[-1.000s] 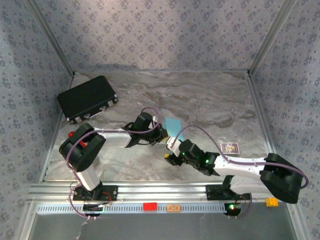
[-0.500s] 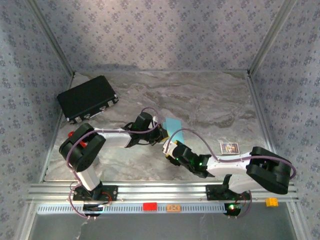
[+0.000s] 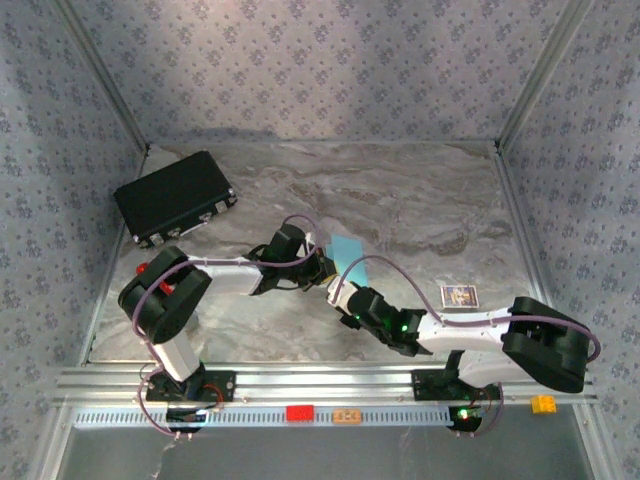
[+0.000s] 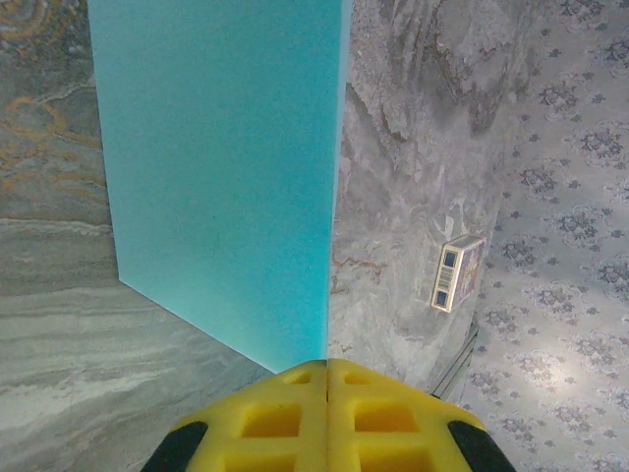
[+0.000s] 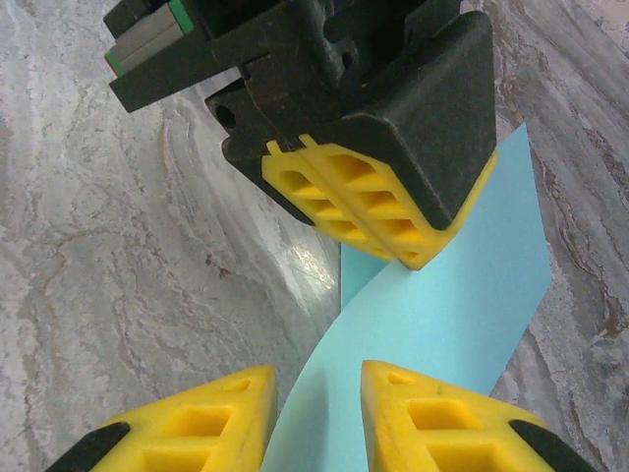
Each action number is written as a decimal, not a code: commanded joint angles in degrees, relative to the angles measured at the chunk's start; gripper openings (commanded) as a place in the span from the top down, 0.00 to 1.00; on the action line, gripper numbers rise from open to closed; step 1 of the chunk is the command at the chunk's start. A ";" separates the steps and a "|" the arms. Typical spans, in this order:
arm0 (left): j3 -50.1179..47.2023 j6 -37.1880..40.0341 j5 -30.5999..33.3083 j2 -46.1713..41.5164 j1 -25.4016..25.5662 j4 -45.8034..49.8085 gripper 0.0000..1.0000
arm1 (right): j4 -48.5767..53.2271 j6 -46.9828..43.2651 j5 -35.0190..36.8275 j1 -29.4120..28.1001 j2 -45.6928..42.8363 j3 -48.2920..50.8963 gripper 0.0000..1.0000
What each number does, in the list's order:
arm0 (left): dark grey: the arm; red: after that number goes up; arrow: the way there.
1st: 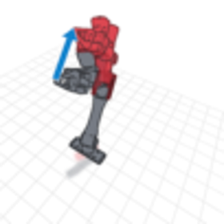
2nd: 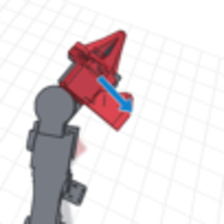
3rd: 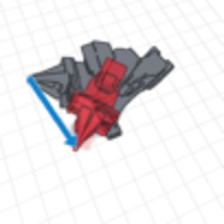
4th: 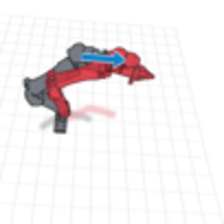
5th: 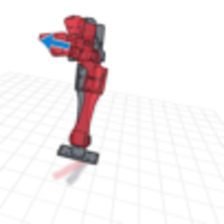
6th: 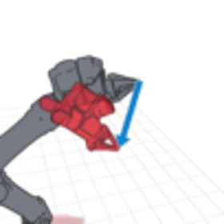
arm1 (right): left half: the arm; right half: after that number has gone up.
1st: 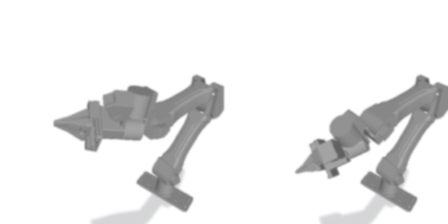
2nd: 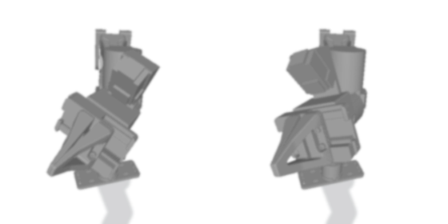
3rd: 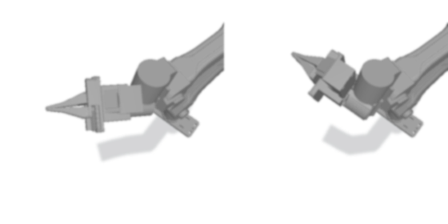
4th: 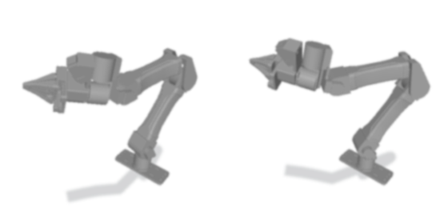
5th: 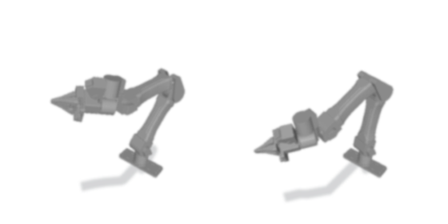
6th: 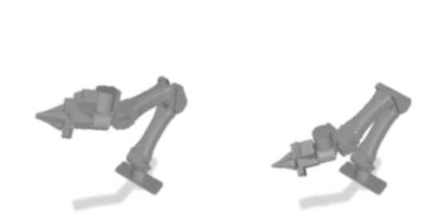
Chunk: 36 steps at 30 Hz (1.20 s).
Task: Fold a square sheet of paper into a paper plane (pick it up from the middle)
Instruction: Third fold the triangle at the center of the table.
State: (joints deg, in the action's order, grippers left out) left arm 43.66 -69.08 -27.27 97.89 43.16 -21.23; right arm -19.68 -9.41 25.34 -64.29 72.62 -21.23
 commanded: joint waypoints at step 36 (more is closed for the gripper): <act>9.27 17.84 11.06 -10.60 -3.78 26.81 0.69 | 10.64 26.77 -55.05 21.78 5.29 -10.05 0.98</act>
State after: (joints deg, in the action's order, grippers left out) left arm 50.48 -54.74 -16.88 87.22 39.77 2.63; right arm -11.51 12.56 -17.15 -43.31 75.75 -29.10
